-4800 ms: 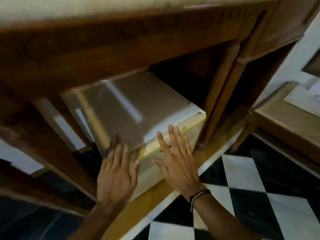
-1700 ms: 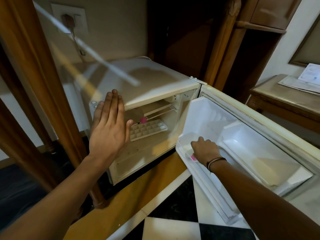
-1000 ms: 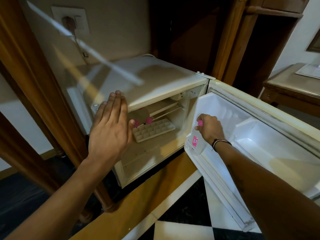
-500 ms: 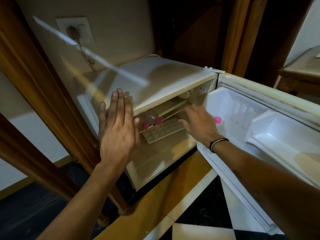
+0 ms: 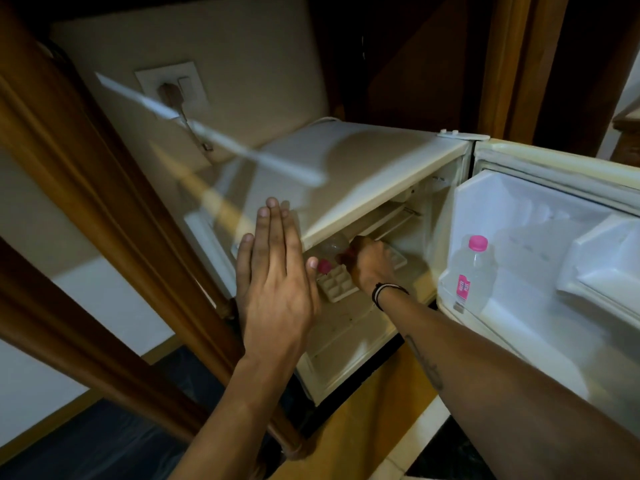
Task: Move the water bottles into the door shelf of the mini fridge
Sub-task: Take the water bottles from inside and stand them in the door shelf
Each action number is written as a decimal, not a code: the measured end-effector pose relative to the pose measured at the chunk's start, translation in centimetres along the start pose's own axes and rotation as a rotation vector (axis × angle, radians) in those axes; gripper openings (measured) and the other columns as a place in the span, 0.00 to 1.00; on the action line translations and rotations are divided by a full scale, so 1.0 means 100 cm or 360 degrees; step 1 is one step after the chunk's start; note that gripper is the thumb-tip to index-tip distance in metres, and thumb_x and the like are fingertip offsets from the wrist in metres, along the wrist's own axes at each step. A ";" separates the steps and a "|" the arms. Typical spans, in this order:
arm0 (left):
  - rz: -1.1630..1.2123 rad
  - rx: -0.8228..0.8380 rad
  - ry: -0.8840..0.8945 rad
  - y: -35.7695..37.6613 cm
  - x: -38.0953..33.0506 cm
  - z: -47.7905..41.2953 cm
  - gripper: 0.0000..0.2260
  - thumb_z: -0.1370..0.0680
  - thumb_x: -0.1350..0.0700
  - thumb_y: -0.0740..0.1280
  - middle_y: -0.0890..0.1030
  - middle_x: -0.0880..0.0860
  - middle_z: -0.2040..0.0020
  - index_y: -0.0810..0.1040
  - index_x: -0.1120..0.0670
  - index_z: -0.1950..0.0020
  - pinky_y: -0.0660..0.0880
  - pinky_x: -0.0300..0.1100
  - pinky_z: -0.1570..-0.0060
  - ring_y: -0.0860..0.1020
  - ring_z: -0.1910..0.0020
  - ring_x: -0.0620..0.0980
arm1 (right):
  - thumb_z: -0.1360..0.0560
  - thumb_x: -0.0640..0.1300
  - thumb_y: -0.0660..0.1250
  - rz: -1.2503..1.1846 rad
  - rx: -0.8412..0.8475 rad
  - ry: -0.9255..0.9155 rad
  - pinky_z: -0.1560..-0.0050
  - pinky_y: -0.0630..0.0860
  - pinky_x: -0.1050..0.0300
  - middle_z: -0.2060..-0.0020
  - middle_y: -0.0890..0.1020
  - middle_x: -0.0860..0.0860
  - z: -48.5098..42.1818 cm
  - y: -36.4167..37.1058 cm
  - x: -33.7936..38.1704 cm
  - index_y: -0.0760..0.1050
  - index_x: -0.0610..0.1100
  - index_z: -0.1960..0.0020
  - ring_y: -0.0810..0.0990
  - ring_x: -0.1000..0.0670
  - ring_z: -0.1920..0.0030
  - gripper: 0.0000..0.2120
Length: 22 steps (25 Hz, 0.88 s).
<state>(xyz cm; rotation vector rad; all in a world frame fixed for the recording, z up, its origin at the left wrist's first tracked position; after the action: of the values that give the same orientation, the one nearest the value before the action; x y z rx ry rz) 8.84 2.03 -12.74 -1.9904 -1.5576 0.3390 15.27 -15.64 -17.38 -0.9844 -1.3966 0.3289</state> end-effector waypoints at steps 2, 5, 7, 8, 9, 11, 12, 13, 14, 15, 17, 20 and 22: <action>-0.0005 -0.0016 0.0016 0.002 0.000 0.001 0.32 0.12 0.47 0.53 0.53 0.60 0.10 0.54 0.62 0.11 0.43 0.50 0.13 0.40 0.11 0.50 | 0.22 0.50 0.72 -0.0163 -0.0029 0.0053 0.48 0.78 0.53 0.45 0.82 0.41 -0.001 0.000 0.002 0.80 0.42 0.42 0.81 0.40 0.43 0.14; 0.0035 -0.0039 0.0024 0.000 -0.001 0.002 0.31 0.12 0.48 0.54 0.57 0.61 0.11 0.58 0.63 0.12 0.51 0.53 0.15 0.50 0.11 0.53 | 0.25 0.48 0.74 -0.0175 -0.0075 0.0126 0.57 0.75 0.56 0.54 0.83 0.44 0.002 -0.013 -0.006 0.81 0.43 0.52 0.83 0.41 0.52 0.09; 0.0073 -0.0048 0.0040 -0.002 0.000 0.001 0.31 0.11 0.48 0.54 0.58 0.62 0.11 0.59 0.63 0.12 0.55 0.55 0.16 0.55 0.11 0.56 | 0.26 0.48 0.76 -0.0199 -0.0071 0.0143 0.60 0.75 0.56 0.59 0.83 0.47 0.009 -0.030 -0.015 0.79 0.43 0.58 0.82 0.44 0.57 0.10; 0.0090 -0.0062 0.0050 -0.003 0.000 0.001 0.30 0.12 0.48 0.55 0.59 0.62 0.12 0.59 0.64 0.13 0.57 0.55 0.17 0.57 0.12 0.57 | 0.27 0.48 0.77 -0.0238 -0.0082 0.0147 0.59 0.76 0.55 0.60 0.84 0.48 0.014 -0.040 -0.022 0.80 0.42 0.58 0.83 0.45 0.57 0.10; 0.0107 -0.0075 0.0058 -0.003 0.001 0.001 0.30 0.12 0.49 0.56 0.60 0.63 0.12 0.60 0.64 0.13 0.58 0.56 0.18 0.58 0.12 0.58 | 0.27 0.47 0.78 -0.0288 -0.0082 0.0154 0.58 0.78 0.55 0.61 0.84 0.49 0.021 -0.049 -0.028 0.82 0.43 0.58 0.84 0.47 0.56 0.09; 0.0144 -0.0066 0.0067 -0.005 0.005 0.001 0.31 0.12 0.49 0.56 0.60 0.63 0.12 0.58 0.64 0.13 0.58 0.56 0.19 0.57 0.12 0.57 | 0.29 0.44 0.79 -0.0352 -0.0103 0.0138 0.53 0.82 0.53 0.62 0.85 0.51 0.034 -0.070 -0.041 0.82 0.44 0.60 0.85 0.48 0.56 0.07; 0.0162 -0.0039 0.0068 -0.006 0.007 0.001 0.31 0.12 0.49 0.55 0.59 0.63 0.12 0.57 0.64 0.12 0.57 0.56 0.18 0.57 0.12 0.57 | 0.29 0.43 0.80 -0.0399 -0.0118 0.0124 0.51 0.83 0.51 0.62 0.85 0.51 0.041 -0.083 -0.047 0.82 0.45 0.61 0.86 0.48 0.56 0.07; 0.0181 -0.0006 0.0073 -0.007 0.009 0.001 0.31 0.11 0.49 0.54 0.58 0.62 0.11 0.56 0.63 0.12 0.56 0.55 0.17 0.56 0.12 0.57 | 0.29 0.42 0.80 -0.0429 -0.0156 0.0111 0.50 0.84 0.49 0.61 0.86 0.50 0.048 -0.100 -0.051 0.83 0.46 0.60 0.86 0.48 0.56 0.06; 0.0196 0.0024 0.0074 -0.007 0.012 0.003 0.31 0.11 0.48 0.53 0.56 0.62 0.11 0.55 0.63 0.11 0.55 0.56 0.16 0.55 0.11 0.57 | 0.29 0.42 0.79 -0.0442 -0.0204 0.0078 0.49 0.84 0.48 0.60 0.87 0.50 0.053 -0.114 -0.053 0.84 0.46 0.59 0.86 0.47 0.55 0.05; 0.0224 0.0046 0.0063 -0.008 0.012 0.005 0.31 0.11 0.47 0.51 0.55 0.62 0.11 0.53 0.62 0.11 0.54 0.57 0.15 0.53 0.11 0.57 | 0.28 0.42 0.79 -0.0370 -0.0273 0.0024 0.47 0.83 0.49 0.57 0.87 0.49 0.060 -0.131 -0.053 0.85 0.46 0.56 0.86 0.48 0.53 0.03; 0.0322 0.0061 -0.0015 -0.009 0.010 0.009 0.31 0.11 0.47 0.50 0.51 0.61 0.10 0.51 0.61 0.11 0.52 0.59 0.13 0.48 0.10 0.57 | 0.26 0.43 0.76 -0.0089 -0.0369 -0.0118 0.45 0.81 0.52 0.52 0.87 0.49 0.069 -0.158 -0.050 0.86 0.47 0.49 0.84 0.47 0.49 0.06; 0.0458 0.0087 -0.0122 -0.012 0.008 0.014 0.30 0.10 0.49 0.49 0.47 0.61 0.10 0.50 0.62 0.11 0.47 0.59 0.12 0.42 0.10 0.57 | 0.24 0.42 0.72 0.0353 -0.0313 -0.0297 0.48 0.80 0.50 0.50 0.85 0.46 0.083 -0.182 -0.044 0.84 0.45 0.47 0.83 0.43 0.49 0.07; 0.0521 0.0115 -0.0146 -0.012 0.007 0.015 0.30 0.10 0.48 0.48 0.41 0.59 0.10 0.48 0.63 0.11 0.45 0.60 0.12 0.39 0.10 0.56 | 0.24 0.40 0.70 0.0632 -0.0286 -0.0319 0.51 0.78 0.49 0.50 0.83 0.43 0.088 -0.197 -0.045 0.81 0.44 0.47 0.81 0.39 0.48 0.06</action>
<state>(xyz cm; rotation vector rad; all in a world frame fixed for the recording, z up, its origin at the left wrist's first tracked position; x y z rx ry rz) 7.27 3.30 -13.18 -2.1980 -1.2492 0.6152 -0.45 -27.02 -7.00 -1.4128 -1.4224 0.6179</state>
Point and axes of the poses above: each hand's wrist, its own z-axis away from the middle knuckle, its own y-axis out of the palm, x = y × z, the point moved 1 cm from there along -z, towards the middle knuckle
